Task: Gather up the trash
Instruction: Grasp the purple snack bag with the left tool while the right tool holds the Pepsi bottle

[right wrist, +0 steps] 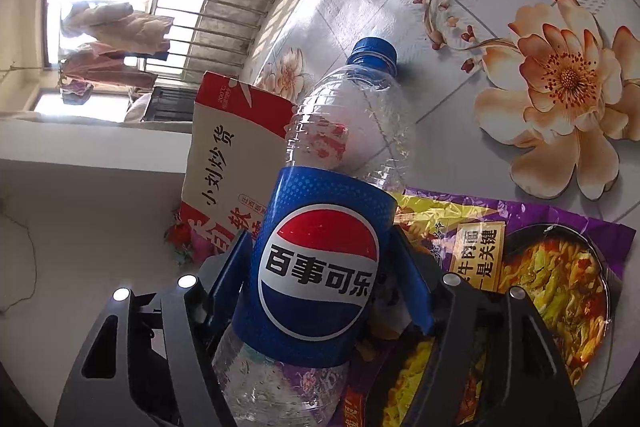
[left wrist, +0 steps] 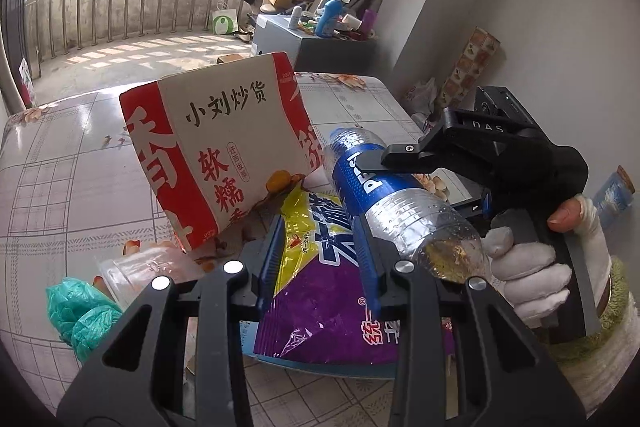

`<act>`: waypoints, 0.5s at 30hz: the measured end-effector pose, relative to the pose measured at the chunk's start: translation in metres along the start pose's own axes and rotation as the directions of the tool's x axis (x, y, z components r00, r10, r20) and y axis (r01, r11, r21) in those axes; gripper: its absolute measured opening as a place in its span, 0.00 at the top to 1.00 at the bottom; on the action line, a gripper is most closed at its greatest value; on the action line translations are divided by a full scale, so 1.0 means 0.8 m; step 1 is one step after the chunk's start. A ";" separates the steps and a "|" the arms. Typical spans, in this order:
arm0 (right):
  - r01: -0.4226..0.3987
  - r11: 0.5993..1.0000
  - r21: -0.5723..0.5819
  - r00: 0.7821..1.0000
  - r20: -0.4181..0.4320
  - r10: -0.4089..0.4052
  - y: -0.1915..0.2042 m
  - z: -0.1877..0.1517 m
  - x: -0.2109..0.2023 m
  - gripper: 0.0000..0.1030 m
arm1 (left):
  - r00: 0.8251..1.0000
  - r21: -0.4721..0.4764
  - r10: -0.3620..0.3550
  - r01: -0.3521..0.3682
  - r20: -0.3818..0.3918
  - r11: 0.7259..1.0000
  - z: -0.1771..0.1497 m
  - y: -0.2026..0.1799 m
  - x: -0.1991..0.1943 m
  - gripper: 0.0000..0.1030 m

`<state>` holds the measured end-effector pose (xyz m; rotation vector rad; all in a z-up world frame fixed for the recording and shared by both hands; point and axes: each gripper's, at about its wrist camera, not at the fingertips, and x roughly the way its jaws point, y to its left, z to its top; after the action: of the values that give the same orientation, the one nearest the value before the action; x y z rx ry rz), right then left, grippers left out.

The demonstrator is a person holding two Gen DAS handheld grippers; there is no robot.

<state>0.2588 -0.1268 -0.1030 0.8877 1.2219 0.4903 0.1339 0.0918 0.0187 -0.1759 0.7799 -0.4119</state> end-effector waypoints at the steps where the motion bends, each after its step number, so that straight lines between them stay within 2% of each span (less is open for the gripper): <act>1: -0.005 1.000 0.002 1.000 0.002 0.005 0.000 -0.001 -0.002 0.35 | 1.000 0.002 -0.010 0.010 0.000 1.000 0.000 -0.003 0.000 0.69; 5: -0.040 0.999 -0.018 0.999 0.021 0.040 0.001 -0.005 -0.031 0.37 | 0.999 0.021 -0.049 0.049 0.006 0.999 -0.002 -0.013 -0.010 0.69; 9: -0.035 0.996 -0.080 0.998 0.053 0.040 0.004 -0.013 -0.070 0.37 | 0.997 0.038 -0.081 0.081 0.000 0.996 -0.012 -0.017 -0.027 0.69; 12: 0.012 0.989 -0.150 0.997 0.080 0.000 0.007 -0.024 -0.099 0.37 | 0.992 0.038 -0.125 0.126 -0.029 0.991 -0.024 -0.018 -0.040 0.69; 15: 0.058 0.977 -0.207 0.995 0.095 -0.039 0.005 -0.042 -0.117 0.37 | 0.975 0.024 -0.210 0.212 -0.073 0.977 -0.041 -0.018 -0.053 0.69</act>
<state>0.1995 -0.1839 -0.0466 0.6922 1.0846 0.5235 0.0792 0.0965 0.0274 -0.2161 0.8263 -0.6345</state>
